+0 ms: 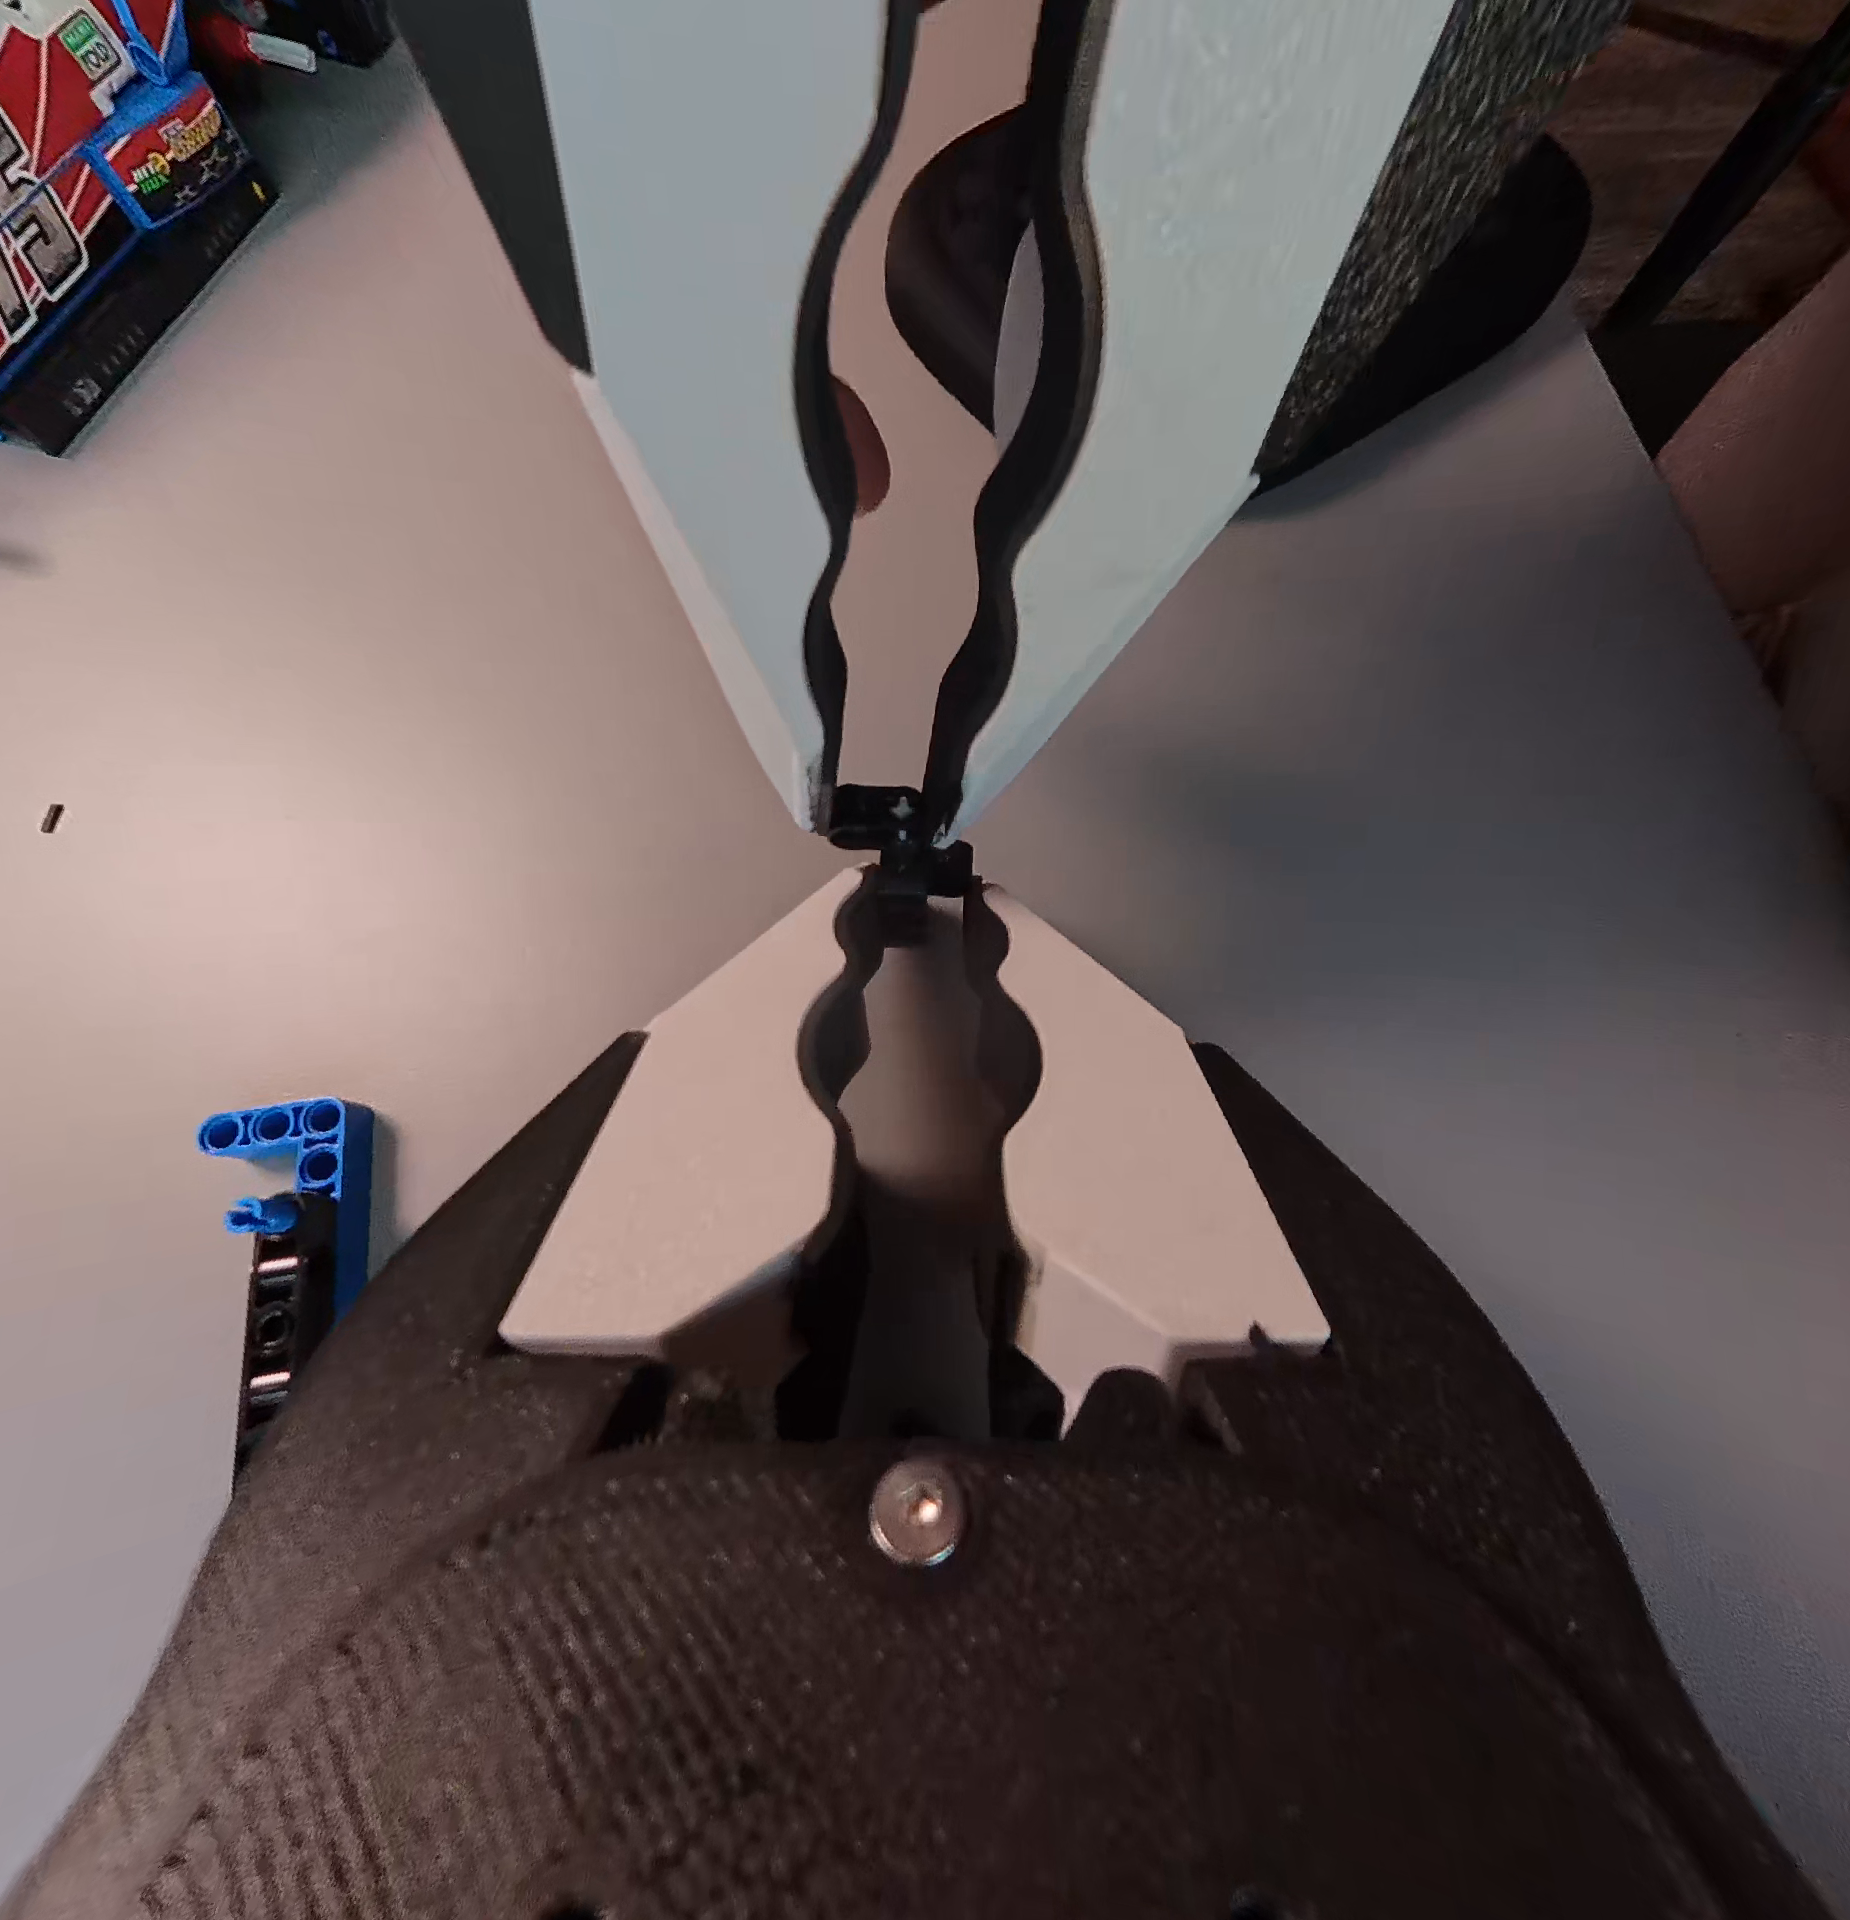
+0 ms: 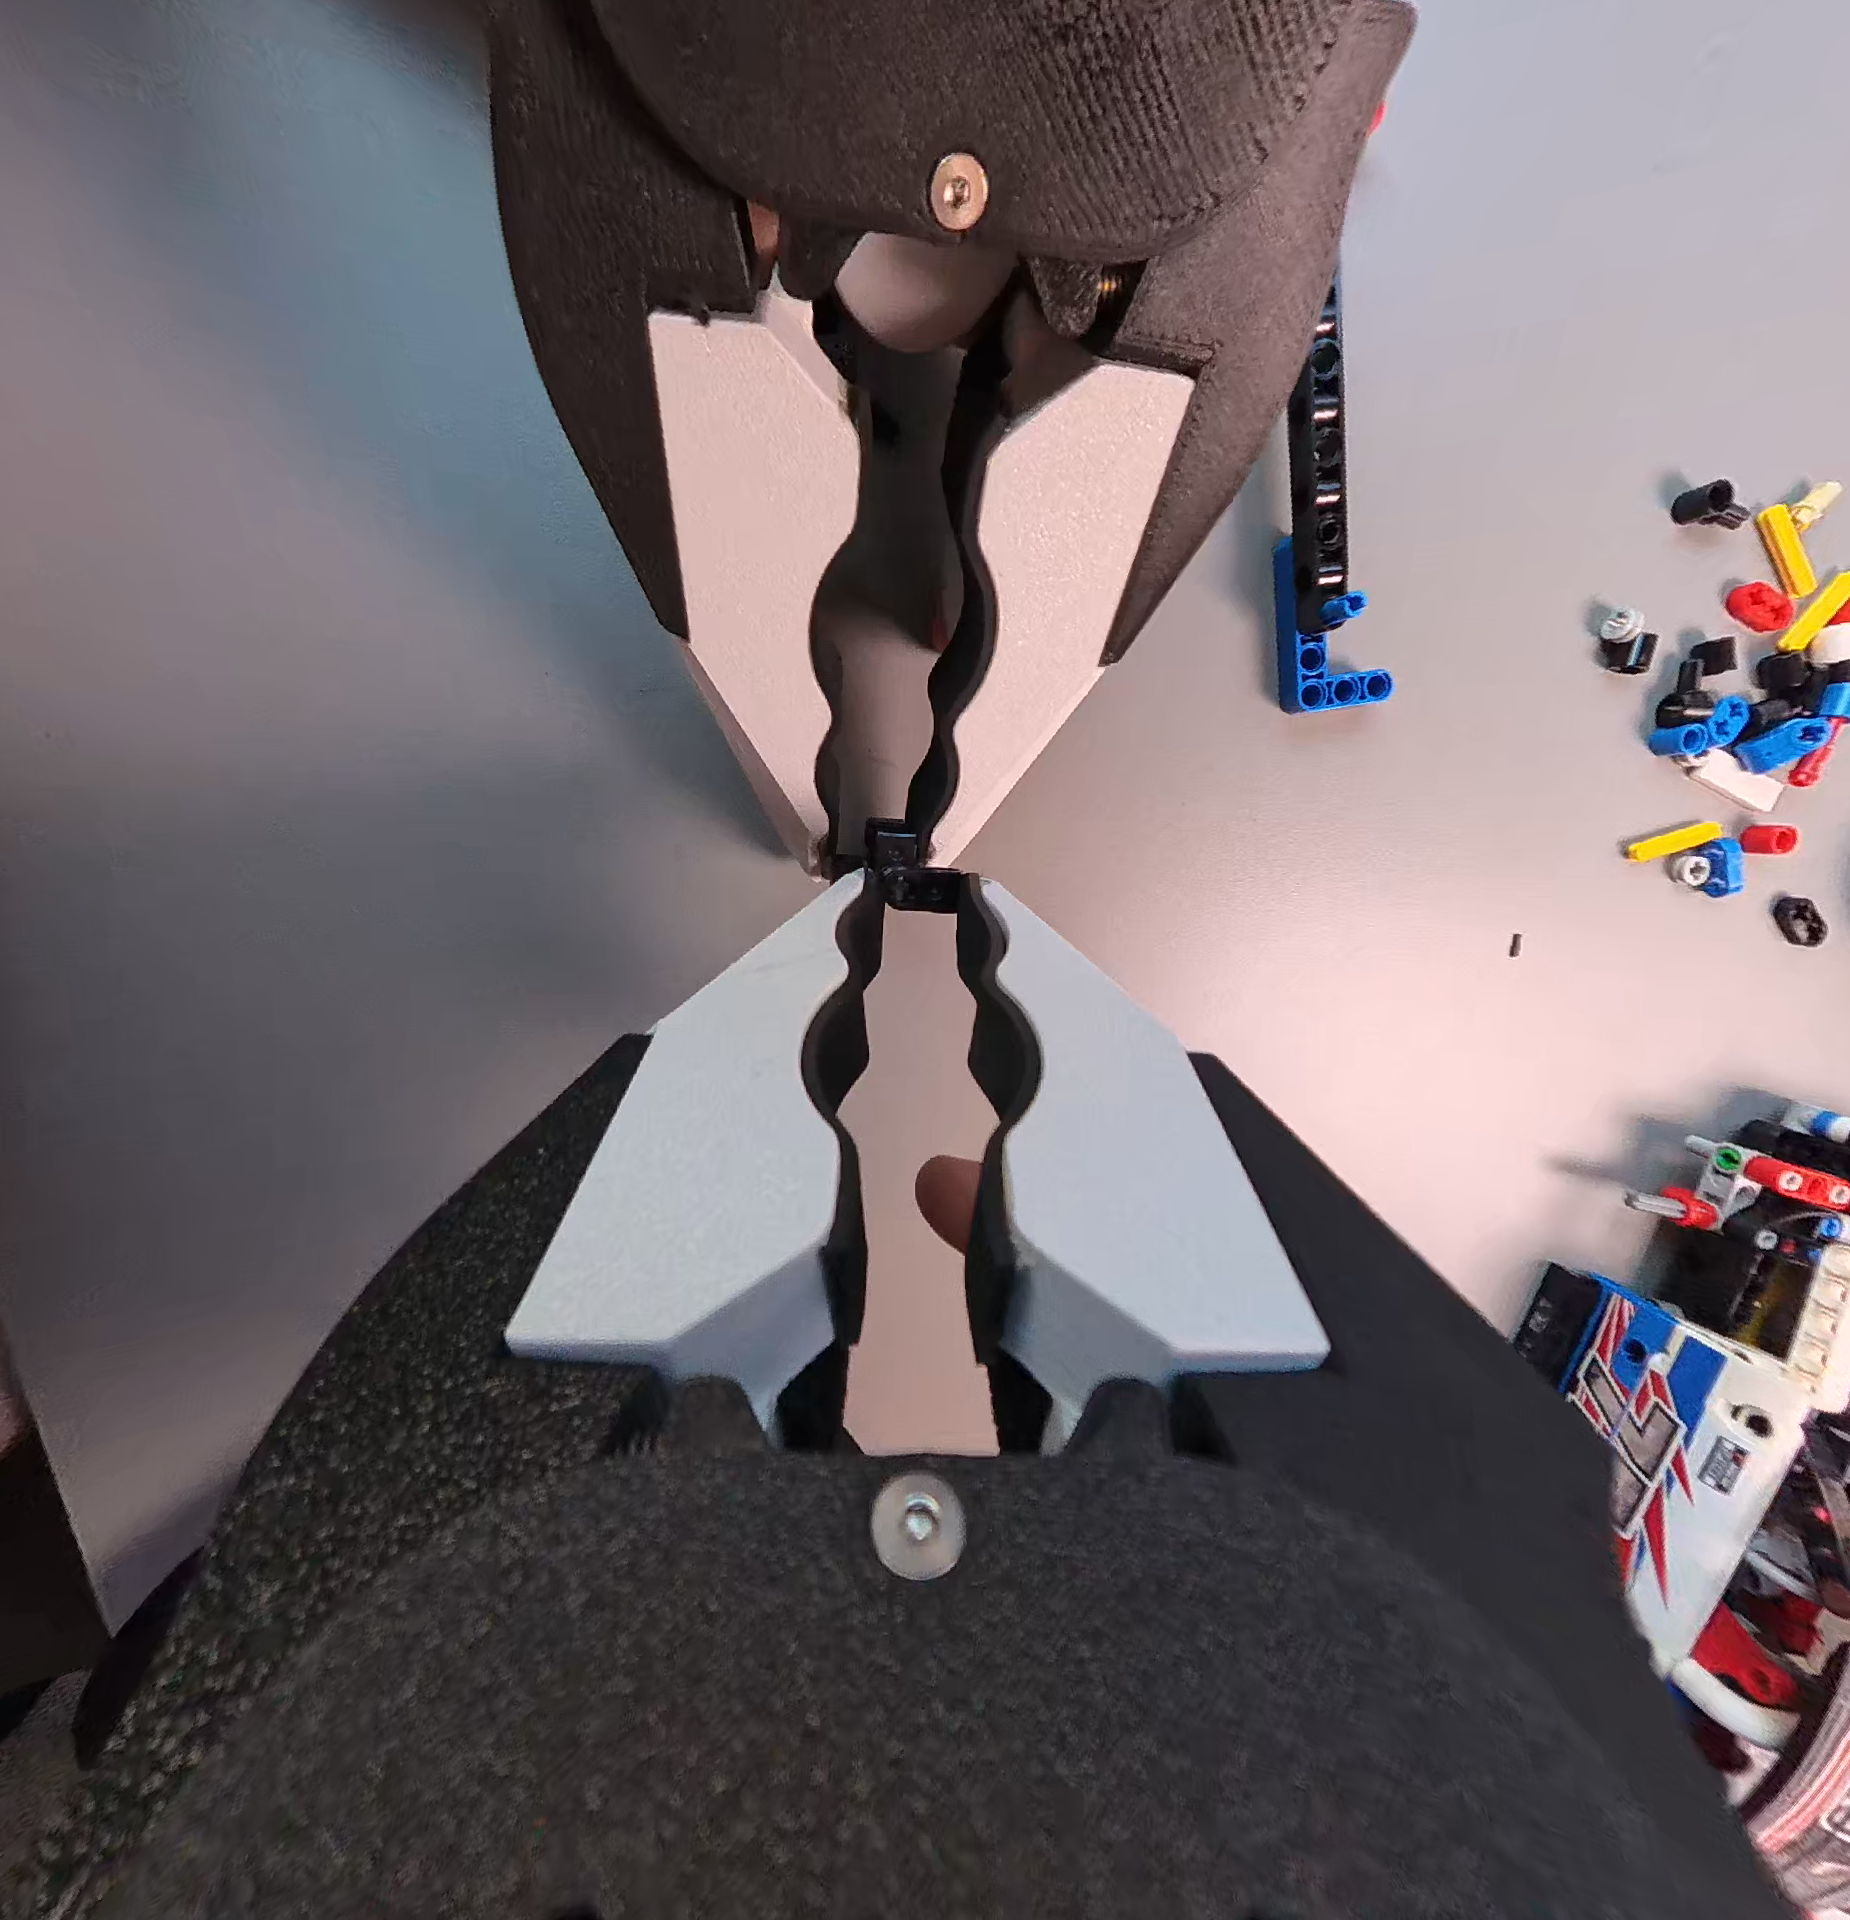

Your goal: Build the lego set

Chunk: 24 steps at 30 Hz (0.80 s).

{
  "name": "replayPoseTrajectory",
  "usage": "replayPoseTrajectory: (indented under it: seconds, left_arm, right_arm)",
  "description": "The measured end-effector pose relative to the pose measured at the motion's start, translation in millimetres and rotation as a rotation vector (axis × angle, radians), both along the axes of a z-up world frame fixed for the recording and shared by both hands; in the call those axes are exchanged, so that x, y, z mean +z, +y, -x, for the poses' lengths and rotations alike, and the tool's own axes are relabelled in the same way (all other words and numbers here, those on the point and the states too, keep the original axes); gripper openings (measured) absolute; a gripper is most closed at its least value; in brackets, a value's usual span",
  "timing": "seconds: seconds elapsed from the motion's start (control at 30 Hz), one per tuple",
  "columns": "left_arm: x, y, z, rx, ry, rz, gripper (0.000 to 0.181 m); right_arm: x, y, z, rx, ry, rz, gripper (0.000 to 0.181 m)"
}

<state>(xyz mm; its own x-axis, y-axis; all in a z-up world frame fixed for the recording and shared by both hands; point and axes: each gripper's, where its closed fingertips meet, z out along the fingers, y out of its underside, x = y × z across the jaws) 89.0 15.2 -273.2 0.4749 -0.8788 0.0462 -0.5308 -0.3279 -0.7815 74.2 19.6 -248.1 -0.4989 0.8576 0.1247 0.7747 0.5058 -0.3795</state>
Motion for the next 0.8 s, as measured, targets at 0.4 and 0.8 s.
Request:
replayPoseTrajectory:
  seconds: [0.4, 0.8]
  left_arm:
    - [7, 1, 4, 0.013, 0.005, -0.057, 0.015]
    - [124, -11, 21, 0.09, -0.725, -0.03, 0.039]
  right_arm:
    - [6, 0, 7, -0.084, 0.22, 0.089, 0.014]
    - [126, -1, 19, -0.167, 1.195, 0.749, 0.012]
